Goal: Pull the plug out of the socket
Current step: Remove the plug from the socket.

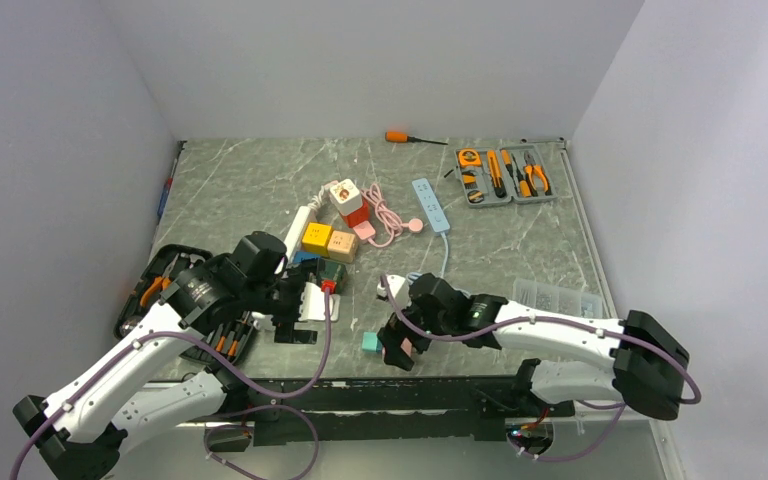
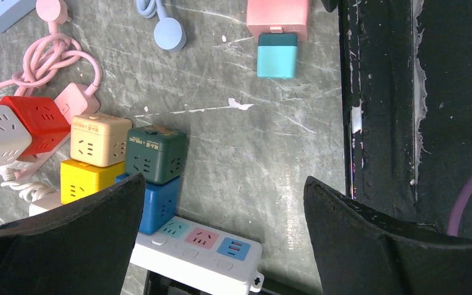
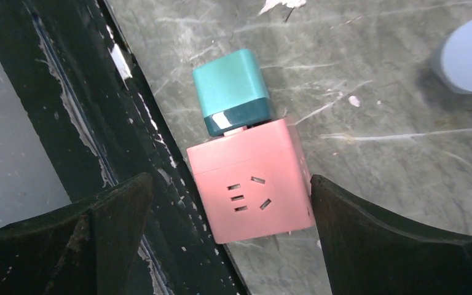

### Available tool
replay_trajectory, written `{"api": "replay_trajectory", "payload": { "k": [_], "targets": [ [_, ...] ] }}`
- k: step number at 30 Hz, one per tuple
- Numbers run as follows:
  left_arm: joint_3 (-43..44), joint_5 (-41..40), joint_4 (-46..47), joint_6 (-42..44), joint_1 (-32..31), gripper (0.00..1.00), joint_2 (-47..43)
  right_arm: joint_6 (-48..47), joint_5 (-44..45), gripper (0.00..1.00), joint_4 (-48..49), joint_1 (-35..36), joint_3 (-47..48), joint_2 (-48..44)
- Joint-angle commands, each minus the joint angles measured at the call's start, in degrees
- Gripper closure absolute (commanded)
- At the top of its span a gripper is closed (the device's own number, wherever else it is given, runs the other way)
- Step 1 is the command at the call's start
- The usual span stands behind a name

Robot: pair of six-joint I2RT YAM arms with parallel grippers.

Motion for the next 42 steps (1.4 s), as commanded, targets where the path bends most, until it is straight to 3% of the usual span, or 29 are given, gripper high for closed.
{"api": "replay_trajectory", "payload": {
  "k": [1,21,25,28,30,32,34,37,42],
  "targets": [
    [0.54,0.41,0.56,1.61,-0.22,0.01,0.0,-1.96,1.29,0.0,1.13,2.08,2.58,3.64],
    [1.7,0.57,0.8,2.84,-0.22,0.01,-1.46,9.38,25.18,0.03,-3.73,14.42,7.59,14.36],
    [0.99,0.67,2.55,2.17,-0.23,0.01,-3.24,11.2,27.25,0.24,-1.89,14.46,7.27,15.64],
    [-0.22,0.86,4.02,2.37,-0.17,0.01,-5.06,11.58,28.57,0.56,-2.21,14.49,7.81,15.45],
    [-1.26,1.15,5.18,2.93,-0.22,0.01,-6.43,10.43,28.13,0.82,-1.8,14.38,8.17,13.04],
    [-2.22,1.73,6.67,3.28,-0.24,0.01,-7.64,8.37,27.3,0.94,0.04,14.19,8.27,8.47],
    [-3.4,2.0,8.49,4.0,-0.27,0.01,-8.75,6.23,23.15,1.0,2.02,12.39,8.36,3.42],
    [-5.65,1.85,11.72,6.65,-0.45,0.01,-10.96,4.68,11.85,1.0,3.32,6.7,9.6,-1.89],
    [-10.03,0.24,17.69,13.65,-2.69,0.01,-15.39,1.97,-4.45,1.0,1.14,1.19,16.18,-2.56]
  ]
}}
